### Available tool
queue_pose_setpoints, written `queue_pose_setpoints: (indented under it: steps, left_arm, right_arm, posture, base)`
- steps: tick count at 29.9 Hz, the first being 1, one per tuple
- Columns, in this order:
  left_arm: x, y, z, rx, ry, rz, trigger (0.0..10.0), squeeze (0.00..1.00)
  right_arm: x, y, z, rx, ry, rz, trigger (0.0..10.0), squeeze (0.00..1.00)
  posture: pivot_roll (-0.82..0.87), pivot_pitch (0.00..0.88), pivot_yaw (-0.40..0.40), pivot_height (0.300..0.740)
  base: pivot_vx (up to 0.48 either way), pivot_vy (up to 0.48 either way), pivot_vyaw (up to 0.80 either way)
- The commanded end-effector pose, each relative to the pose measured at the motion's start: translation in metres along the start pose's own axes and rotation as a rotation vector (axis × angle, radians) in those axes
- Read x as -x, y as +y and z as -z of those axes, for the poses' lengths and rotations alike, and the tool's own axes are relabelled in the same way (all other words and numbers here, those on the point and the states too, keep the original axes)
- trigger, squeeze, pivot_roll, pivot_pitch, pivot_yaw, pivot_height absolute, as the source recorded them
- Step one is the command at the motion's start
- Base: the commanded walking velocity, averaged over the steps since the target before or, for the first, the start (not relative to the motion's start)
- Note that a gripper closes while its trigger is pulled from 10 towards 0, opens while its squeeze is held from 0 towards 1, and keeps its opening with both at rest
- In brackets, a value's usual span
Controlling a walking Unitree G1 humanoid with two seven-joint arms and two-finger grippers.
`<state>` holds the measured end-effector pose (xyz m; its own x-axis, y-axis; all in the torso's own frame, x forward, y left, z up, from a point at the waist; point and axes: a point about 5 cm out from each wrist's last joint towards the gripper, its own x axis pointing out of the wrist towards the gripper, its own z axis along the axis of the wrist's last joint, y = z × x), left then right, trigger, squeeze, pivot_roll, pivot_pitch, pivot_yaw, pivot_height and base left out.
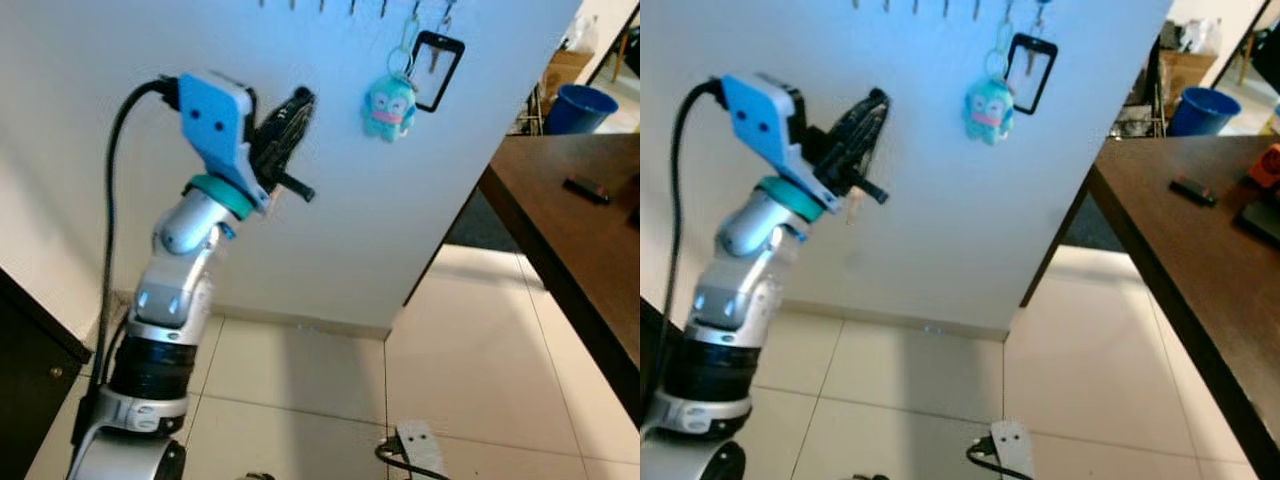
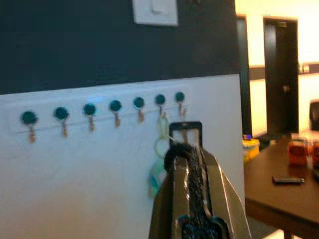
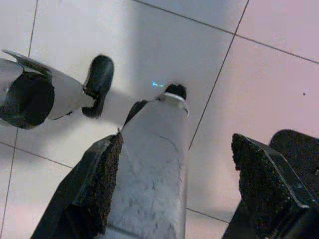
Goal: Hang keys on a hook
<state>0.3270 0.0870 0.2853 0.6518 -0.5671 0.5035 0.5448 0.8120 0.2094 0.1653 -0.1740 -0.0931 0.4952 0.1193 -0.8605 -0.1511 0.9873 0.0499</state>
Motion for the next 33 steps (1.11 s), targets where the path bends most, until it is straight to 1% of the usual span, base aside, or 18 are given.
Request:
queue_pose_setpoints:
  steps: [1,13,20,21,27,33]
  left_arm:
    - [0.0016,0.0005,-0.0004,-0.012,-0.004,0.003,10.0,0.0]
    - [0.0028,-0.0001,-0.0008,-0.021,-0.005,-0.005,10.0,0.0]
    - [0.0024,0.0015,-0.0035,-0.031,-0.012,-0.015,10.0,0.0]
    - [0.0021,0.0031,-0.0047,-0.038,-0.014,-0.024,10.0,0.0]
    - [0.0027,0.0048,-0.0055,-0.046,-0.015,-0.031,10.0,0.0]
    - [0.003,0.0037,-0.0052,-0.047,-0.014,-0.032,10.0,0.0]
  right_arm:
    - [0.0008,0.0024,0.0086,-0.01,0.027,-0.01,10.0,0.0]
    - [0.0012,0.0036,0.0115,-0.002,0.032,-0.02,10.0,0.0]
    - [0.0012,0.0045,0.0122,-0.002,0.033,-0.021,10.0,0.0]
    - [0.001,0.0058,0.0113,0.002,0.026,-0.037,10.0,0.0]
    - [0.001,0.0064,0.0111,0.009,0.026,-0.044,10.0,0.0]
    - [0.0013,0.0054,0.013,-0.006,0.031,-0.03,10.0,0.0]
  posture:
    - [0.15,0.0,0.05,0.74]
    - [0.15,0.005,0.044,0.74]
    - [0.15,0.01,0.046,0.74]
    - [0.15,0.012,0.047,0.74]
    - [0.15,0.014,0.045,0.74]
    - [0.15,0.017,0.046,0.74]
  base:
    - [0.307,0.0,0.0]
    - [0.307,0.0,0.0]
    - [0.311,0.0,0.0]
    - [0.311,0.0,0.0]
    - [0.315,0.0,0.68]
    - [0.322,0.0,0.0]
